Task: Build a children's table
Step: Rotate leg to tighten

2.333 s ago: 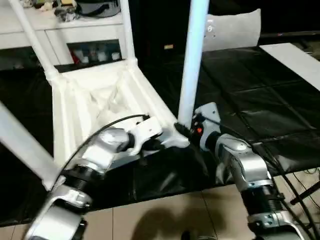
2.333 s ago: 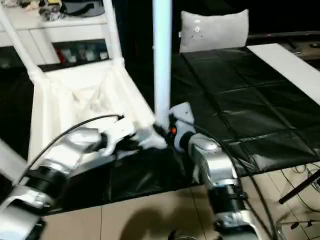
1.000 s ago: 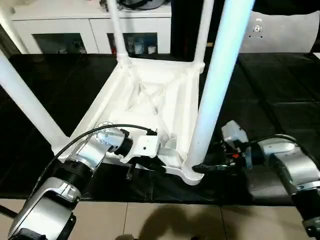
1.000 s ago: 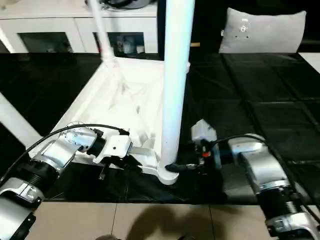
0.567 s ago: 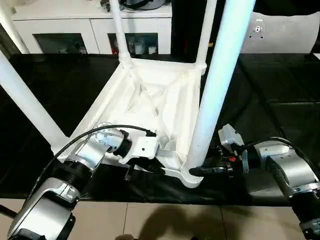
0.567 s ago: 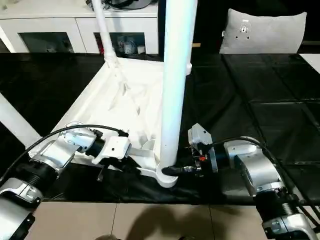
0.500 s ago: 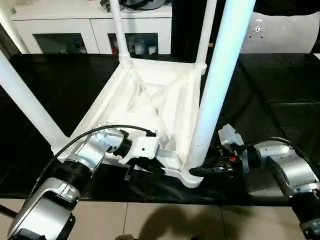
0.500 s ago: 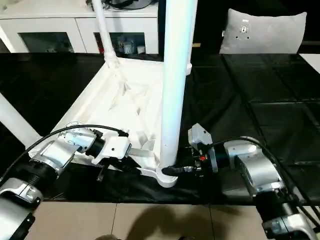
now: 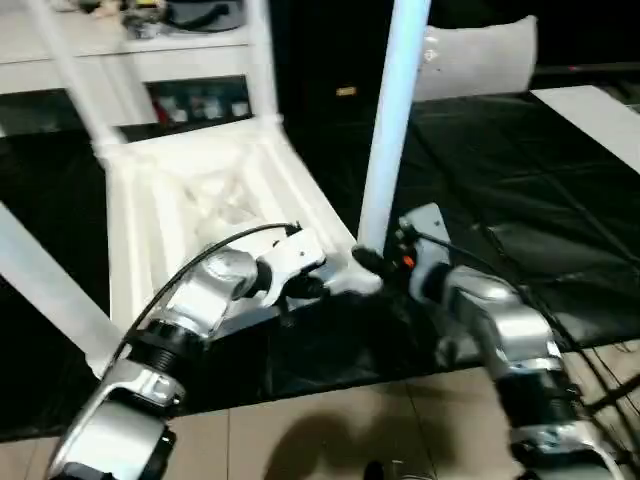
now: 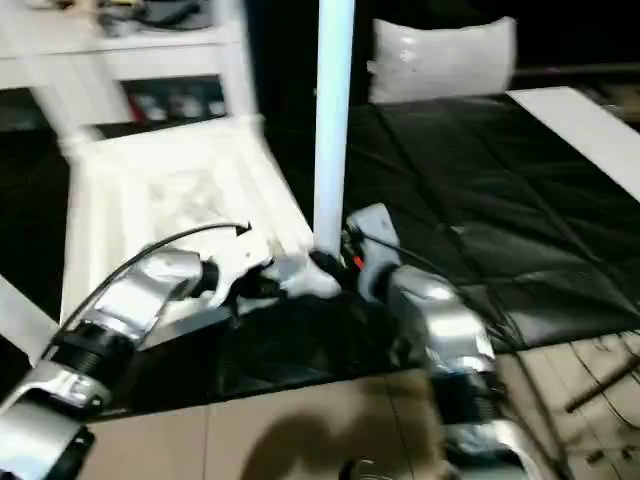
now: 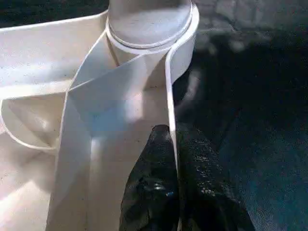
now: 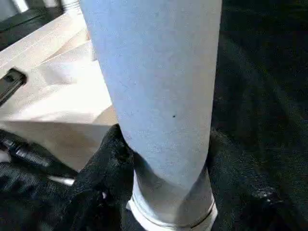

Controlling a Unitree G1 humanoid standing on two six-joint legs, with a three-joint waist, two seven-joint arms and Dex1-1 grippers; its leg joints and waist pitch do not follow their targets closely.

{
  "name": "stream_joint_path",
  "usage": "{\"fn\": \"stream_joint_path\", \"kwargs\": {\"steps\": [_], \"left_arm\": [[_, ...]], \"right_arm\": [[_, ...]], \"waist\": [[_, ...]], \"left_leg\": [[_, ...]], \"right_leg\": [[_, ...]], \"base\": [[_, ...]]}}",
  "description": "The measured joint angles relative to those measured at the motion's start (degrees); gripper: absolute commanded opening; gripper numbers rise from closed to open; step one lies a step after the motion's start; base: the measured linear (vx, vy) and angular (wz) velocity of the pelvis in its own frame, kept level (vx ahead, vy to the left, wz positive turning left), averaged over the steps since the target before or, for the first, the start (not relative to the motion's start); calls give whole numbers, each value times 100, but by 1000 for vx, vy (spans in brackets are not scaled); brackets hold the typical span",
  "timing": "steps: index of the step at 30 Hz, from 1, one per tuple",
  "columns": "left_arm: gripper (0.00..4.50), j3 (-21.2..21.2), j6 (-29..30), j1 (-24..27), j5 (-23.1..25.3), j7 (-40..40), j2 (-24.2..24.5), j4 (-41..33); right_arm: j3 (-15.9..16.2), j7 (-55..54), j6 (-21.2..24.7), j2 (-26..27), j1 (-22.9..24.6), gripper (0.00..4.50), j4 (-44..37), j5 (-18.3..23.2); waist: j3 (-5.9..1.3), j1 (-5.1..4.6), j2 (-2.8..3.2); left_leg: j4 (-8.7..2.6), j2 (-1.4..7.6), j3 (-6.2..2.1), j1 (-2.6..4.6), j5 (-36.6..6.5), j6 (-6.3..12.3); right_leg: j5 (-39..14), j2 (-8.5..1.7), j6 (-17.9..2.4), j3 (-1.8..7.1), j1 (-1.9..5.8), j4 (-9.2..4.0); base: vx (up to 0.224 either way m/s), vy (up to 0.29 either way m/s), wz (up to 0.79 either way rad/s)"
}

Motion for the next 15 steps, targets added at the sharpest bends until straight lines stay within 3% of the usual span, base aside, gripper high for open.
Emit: {"fn": "stream_joint_path", "kwargs": {"steps": [3, 5, 12, 15], "left_arm": [[0, 3, 85, 11, 6, 68, -55, -74], [0, -66, 2, 11, 3, 52, -134, -104], [0, -184, -496, 5, -127, -308, -55, -60], [0, -251, -944, -40, -158, -515, 58, 161]], "right_arm": [[0, -2, -149, -2, 1, 264, 30, -83], [4, 77, -236, -88, 28, 283, 24, -120], [61, 1129, -736, -822, 339, 348, -205, 100], [135, 1812, -921, -1286, 504, 364, -328, 149]], "waist": [[0, -31, -2], [-3, 15, 2], [-9, 420, 18], [-11, 539, 25]], "left_leg": [[0, -5, -10, -10, -3, 8], [0, -17, -6, -28, -14, 26], [-39, -17, 38, -11, -20, 71], [-39, -10, 54, 5, -20, 71]], "right_leg": [[2, -8, 0, 28, 0, -3], [39, -14, 3, 53, -1, -3], [64, -4, -30, 114, -63, 107], [57, 2, -35, 128, -67, 126]], "base": [[0, 0, 0], [0, 0, 0], [37, -14, 3], [0, 0, 0]]}}
